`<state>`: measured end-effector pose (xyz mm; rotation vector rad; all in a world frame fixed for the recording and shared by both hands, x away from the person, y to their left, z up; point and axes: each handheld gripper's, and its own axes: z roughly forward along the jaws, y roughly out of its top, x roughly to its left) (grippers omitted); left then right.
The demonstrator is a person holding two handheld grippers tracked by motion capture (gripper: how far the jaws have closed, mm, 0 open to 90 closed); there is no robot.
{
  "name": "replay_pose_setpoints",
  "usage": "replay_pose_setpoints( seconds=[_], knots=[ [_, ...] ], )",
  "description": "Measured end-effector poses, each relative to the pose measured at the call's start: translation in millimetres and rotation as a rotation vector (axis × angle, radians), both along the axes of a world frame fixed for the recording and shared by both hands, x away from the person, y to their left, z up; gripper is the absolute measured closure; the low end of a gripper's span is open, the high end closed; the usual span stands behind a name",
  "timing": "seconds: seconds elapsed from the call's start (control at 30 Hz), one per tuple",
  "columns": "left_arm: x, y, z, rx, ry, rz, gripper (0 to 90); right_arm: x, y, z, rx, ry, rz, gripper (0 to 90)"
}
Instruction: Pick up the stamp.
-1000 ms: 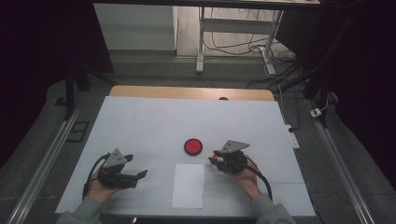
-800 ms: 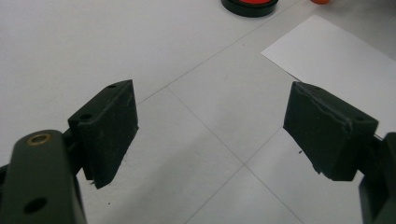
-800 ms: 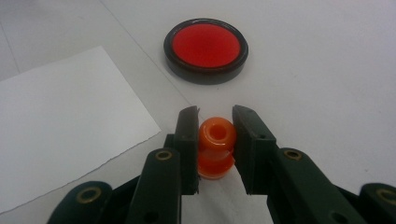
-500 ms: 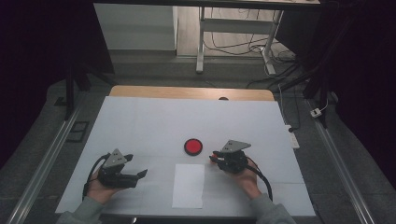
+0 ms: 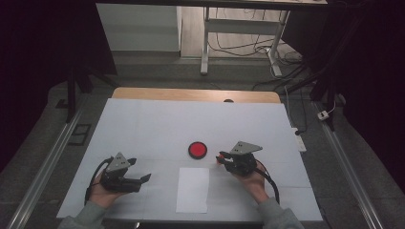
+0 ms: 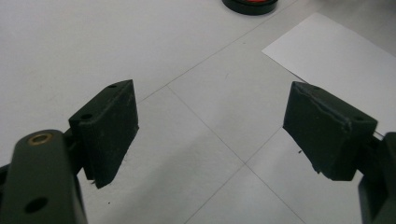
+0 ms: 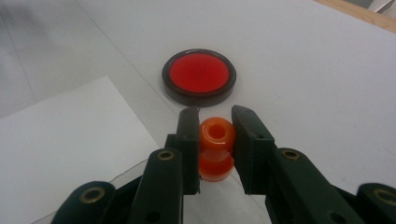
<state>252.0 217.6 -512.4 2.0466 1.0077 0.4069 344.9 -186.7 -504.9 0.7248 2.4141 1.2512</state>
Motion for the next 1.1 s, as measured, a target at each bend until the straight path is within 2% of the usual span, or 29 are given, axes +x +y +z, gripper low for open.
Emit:
replay_pose_setpoints(
  seconds=[0.2, 0.57, 0.97, 1.1],
  knots=[
    [0.2, -0.4, -0.9, 0.003, 0.004, -0.001, 17.8, -0.8, -4.8, 5.2, 0.022, -0.012, -0.012, 72.1],
    [0.8, -0.8, -2.0, 0.004, 0.007, 0.001, 17.9, -9.2, -13.9, 25.3, 0.156, -0.02, -0.004, 72.1],
    [1.6, -0.2, -3.0, 0.007, 0.008, 0.005, 17.9, -21.2, -9.4, 47.8, 0.191, -0.072, 0.02, 72.1],
    [2.0, 0.2, -3.5, 0.006, 0.009, 0.008, 18.0, -25.5, -4.8, 54.3, 0.197, -0.076, 0.036, 72.1]
  ],
)
